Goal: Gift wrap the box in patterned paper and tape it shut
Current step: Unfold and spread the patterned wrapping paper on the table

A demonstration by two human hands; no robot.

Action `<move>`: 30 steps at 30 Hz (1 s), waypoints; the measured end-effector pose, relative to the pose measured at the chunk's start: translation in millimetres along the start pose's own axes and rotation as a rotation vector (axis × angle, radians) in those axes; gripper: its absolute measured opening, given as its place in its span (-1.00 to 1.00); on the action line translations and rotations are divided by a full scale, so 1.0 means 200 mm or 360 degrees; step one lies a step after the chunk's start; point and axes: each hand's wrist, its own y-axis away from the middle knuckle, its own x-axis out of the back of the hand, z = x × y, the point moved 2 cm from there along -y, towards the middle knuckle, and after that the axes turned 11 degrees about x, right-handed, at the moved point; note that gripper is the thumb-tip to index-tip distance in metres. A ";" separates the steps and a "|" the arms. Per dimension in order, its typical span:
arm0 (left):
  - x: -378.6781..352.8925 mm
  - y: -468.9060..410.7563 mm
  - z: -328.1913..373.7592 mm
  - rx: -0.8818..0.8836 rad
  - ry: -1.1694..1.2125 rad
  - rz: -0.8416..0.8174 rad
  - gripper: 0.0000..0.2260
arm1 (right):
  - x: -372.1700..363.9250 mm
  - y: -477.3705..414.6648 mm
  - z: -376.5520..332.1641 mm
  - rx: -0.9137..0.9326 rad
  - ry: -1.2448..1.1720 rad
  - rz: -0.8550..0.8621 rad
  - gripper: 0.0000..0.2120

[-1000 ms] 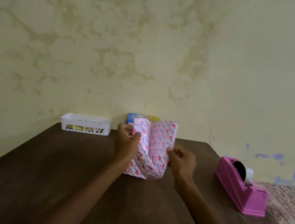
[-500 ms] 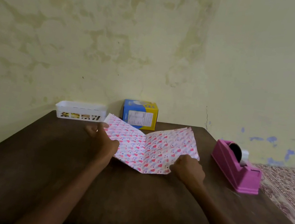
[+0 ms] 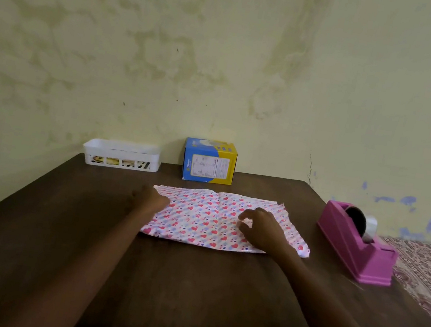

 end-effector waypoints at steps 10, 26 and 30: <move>0.03 -0.14 0.06 -0.0139 0.0426 -0.0004 -0.77 | -0.15 -0.10 0.01 -0.0047 0.0053 -0.0135 -0.51; 0.02 -0.16 -0.03 -0.0529 0.0072 0.0378 -0.90 | -0.19 -0.15 -0.14 0.0005 0.0046 -0.0131 -0.58; 0.03 -0.15 -0.02 -0.0489 0.0125 0.0394 -0.86 | -0.21 -0.12 -0.15 0.0003 0.0096 -0.0117 -0.60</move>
